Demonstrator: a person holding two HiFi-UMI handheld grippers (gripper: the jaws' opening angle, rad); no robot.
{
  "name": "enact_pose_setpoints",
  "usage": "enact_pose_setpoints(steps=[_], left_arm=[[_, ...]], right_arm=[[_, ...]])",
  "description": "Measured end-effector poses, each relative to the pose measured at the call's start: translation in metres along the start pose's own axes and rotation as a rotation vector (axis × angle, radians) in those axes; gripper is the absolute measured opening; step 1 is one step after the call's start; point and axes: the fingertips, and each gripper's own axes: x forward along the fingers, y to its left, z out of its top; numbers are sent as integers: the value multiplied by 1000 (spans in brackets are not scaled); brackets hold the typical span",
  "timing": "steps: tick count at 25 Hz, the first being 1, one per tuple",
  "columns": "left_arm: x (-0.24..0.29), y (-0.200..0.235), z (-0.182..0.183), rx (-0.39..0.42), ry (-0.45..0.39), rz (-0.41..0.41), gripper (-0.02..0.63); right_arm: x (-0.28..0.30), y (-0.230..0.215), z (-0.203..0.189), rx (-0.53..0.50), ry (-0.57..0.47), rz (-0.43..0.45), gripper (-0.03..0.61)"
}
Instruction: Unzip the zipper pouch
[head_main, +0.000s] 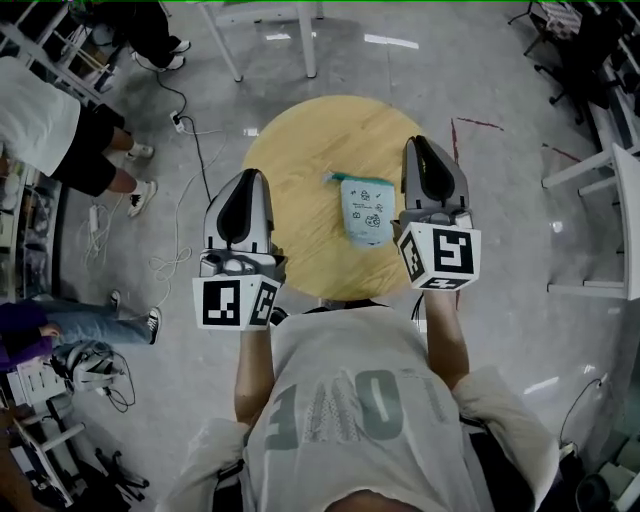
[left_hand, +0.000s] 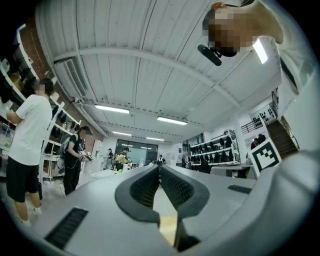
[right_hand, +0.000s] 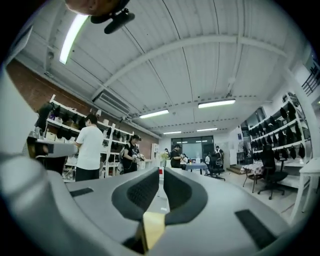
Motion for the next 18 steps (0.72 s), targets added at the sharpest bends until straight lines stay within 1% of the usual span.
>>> enact_pose_setpoints(steps=[4,10,18], left_arm=[[6,-16,2,33,-17,-11,40],[15,-29,4,62,-31,-35,40],[23,-31,4,59,-38,-44,40]], right_arm=[[-21,17,8,11,-37,15,38],[-36,32,-2,14,-16,46,29],[-39,31,-3,37,-8,57,29]])
